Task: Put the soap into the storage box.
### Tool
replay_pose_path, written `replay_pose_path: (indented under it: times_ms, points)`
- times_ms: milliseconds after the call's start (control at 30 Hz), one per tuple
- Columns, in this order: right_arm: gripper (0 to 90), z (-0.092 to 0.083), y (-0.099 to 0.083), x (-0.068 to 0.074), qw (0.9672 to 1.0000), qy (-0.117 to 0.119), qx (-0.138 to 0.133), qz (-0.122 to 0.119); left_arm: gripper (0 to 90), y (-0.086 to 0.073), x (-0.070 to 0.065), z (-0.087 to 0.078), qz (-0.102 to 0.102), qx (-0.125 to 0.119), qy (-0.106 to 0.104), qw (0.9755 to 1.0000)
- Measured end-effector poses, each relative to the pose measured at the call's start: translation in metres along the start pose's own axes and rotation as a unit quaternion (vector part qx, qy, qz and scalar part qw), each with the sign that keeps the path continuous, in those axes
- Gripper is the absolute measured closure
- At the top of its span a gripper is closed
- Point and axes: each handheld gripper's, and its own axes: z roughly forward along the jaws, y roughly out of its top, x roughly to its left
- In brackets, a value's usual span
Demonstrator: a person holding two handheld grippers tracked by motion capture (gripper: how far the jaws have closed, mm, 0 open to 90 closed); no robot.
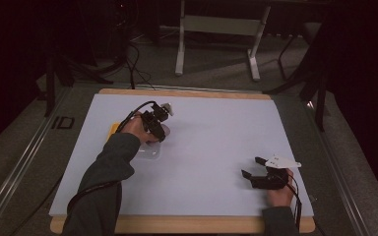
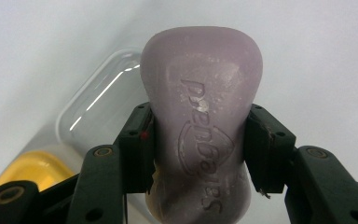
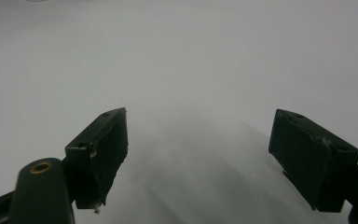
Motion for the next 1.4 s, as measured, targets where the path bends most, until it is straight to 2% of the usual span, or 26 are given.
replay_pose_path:
  times_ms: [33, 100, 167, 367, 567, 800, 1100, 1333, 1400]
  points:
    - [19.1, 0.0, 0.0, 0.0, 1.0, 0.0, 0.0, 0.0, 49.8, -0.001, 0.001, 0.0, -0.007, 0.001, 0.001, 1.0]
    - [19.1, 0.0, 0.0, 0.0, 1.0, 0.0, 0.0, 0.0, 49.7, -0.001, 0.001, 0.0, -0.007, 0.001, 0.001, 1.0]
    - [19.2, 0.0, 0.0, 0.0, 1.0, -0.001, 0.0, 0.0, 49.8, -0.004, 0.007, -0.001, -0.02, 0.004, 0.002, 0.9998]
    - [19.2, 0.0, 0.0, 0.0, 1.0, -0.001, -0.001, 0.0, 49.7, -0.007, 0.012, -0.002, -0.03, 0.004, 0.002, 0.9995]
    - [19.2, 0.0, 0.0, 0.0, 1.0, -0.002, -0.001, 0.0, 49.8, -0.014, 0.02, -0.004, -0.051, 0.005, 0.006, 0.9986]
    - [19.2, -0.001, 0.0, 0.001, 1.0, -0.002, -0.002, 0.001, 49.8, -0.023, 0.03, -0.005, -0.077, 0.008, 0.002, 0.997]
    - [19.2, -0.001, 0.0, 0.001, 1.0, -0.004, -0.004, -0.001, 49.8, -0.032, 0.037, -0.004, -0.093, 0.018, 0.004, 0.9955]
    - [19.2, -0.001, 0.0, 0.001, 1.0, -0.004, -0.004, -0.001, 49.8, -0.041, 0.047, -0.004, -0.121, 0.022, 0.009, 0.9923]
    - [19.2, -0.001, 0.0, 0.001, 1.0, -0.004, -0.004, -0.001, 49.8, -0.042, 0.048, -0.004, -0.123, 0.021, 0.009, 0.9922]
